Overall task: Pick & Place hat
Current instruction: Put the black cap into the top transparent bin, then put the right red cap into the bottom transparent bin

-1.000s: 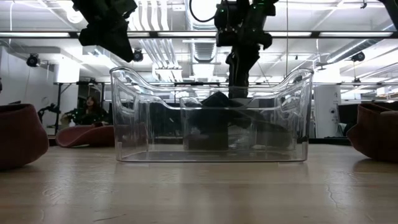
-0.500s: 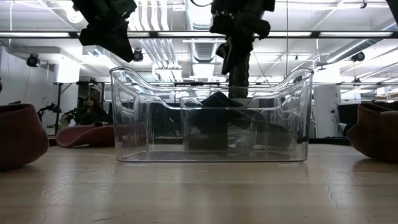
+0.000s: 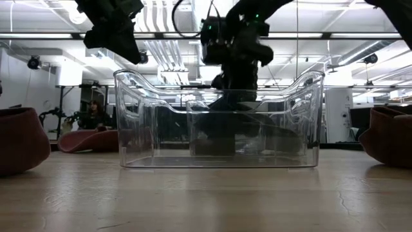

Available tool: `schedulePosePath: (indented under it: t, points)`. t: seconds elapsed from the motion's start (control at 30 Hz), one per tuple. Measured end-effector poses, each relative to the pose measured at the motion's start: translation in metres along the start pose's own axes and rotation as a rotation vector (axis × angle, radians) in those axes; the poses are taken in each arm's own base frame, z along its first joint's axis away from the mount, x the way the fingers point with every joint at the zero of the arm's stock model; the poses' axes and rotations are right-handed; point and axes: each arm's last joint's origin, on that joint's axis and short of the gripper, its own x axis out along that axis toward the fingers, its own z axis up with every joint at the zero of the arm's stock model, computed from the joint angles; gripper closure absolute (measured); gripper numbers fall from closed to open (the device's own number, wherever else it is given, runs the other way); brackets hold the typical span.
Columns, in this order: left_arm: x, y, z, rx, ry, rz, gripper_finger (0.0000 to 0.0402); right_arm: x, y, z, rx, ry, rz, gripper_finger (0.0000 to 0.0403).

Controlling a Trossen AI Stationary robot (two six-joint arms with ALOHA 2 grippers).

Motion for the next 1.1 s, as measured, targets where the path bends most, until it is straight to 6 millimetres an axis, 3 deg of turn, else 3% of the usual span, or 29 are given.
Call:
schedulePosePath:
  t: [0.2, 0.4, 0.53, 0.83, 1.1]
  points:
    - [0.000, 0.000, 0.000, 0.002, 0.000, 0.000, 0.0339, 0.024, -0.004, -0.003, 0.026, 0.048, 0.065, 0.0320]
    - [0.000, 0.000, 0.000, 0.029, 0.000, 0.000, 0.0339, 0.021, -0.002, -0.007, 0.027, 0.070, 0.080, 0.0334]
    - [0.000, 0.000, 0.000, 0.048, 0.001, 0.000, 0.0339, 0.006, 0.006, -0.008, 0.033, 0.070, 0.081, 0.0337]
    - [0.000, 0.000, 0.000, 0.104, 0.001, 0.001, 0.0339, -0.051, 0.041, -0.004, -0.015, -0.047, 0.038, 0.0337]
    - [0.003, 0.001, -0.003, 0.125, 0.012, 0.010, 0.0339, -0.082, 0.064, -0.022, 0.166, -0.077, 0.034, 0.0344]
